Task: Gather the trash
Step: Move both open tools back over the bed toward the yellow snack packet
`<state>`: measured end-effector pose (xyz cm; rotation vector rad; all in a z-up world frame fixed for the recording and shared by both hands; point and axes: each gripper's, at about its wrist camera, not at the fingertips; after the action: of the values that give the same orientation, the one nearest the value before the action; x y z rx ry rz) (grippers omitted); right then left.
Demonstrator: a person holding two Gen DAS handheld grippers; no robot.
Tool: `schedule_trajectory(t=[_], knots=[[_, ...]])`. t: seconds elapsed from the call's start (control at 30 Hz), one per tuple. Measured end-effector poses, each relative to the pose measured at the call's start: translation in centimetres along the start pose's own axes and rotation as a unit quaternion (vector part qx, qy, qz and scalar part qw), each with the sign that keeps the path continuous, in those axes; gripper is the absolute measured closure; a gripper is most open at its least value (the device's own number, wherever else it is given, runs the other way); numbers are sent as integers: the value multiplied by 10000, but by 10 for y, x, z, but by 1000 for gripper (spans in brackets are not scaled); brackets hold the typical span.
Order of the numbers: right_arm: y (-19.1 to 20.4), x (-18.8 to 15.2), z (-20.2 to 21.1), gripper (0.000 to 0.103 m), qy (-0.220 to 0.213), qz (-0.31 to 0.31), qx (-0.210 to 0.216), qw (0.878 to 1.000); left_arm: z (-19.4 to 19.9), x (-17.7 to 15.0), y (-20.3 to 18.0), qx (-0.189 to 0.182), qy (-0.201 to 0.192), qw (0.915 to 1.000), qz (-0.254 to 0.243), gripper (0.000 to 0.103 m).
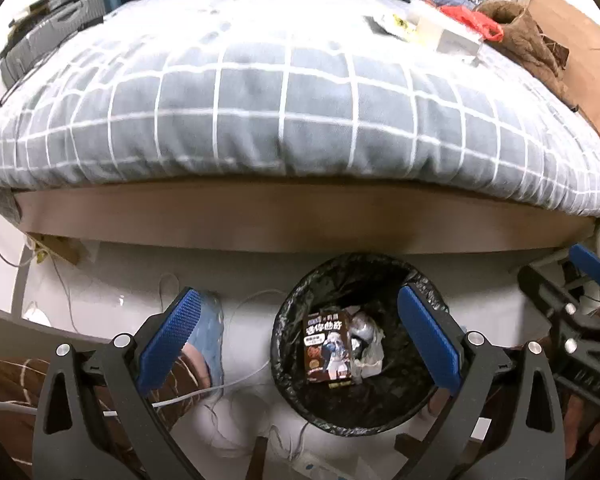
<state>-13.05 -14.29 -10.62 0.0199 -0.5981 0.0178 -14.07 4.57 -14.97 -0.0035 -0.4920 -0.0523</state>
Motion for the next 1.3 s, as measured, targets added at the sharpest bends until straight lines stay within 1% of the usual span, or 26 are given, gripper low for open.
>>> schedule_trajectory(t=[0.2,0.3,0.5,0.8,0.97,1.3], knots=[[-21,20,22,9,-377,-214,-134,9990,15,15,-12,-15,-207,9997,-100,6],[-31,29,33,9,-591,-280,-179,9977,25,24,-21,-54,-372,9992,-154,6],[-37,39,49,9,-952,-278,-257,9947,40,44,-34,-61,-700,9973,-193,6],[-46,62,56,9,-1175,-411,-176,9921,48,72,-43,-85,-1036,9944,-185,6],[-50,82,52,9,-1273,-515,-167,9904,49,91,-40,-117,-1128,9935,-110,6],[-54,125,37,9,-1443,-567,-199,9877,38,132,-41,-123,-1228,9922,-174,6]])
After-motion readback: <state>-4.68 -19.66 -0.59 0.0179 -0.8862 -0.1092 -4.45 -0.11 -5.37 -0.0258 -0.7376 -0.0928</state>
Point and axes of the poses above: each gripper's, at about its wrist camera, not at the fingertips, and z roughly against the way its jaws point, y to its left, x to its top, and after that the axes turned 8 degrees about -z, right-handed
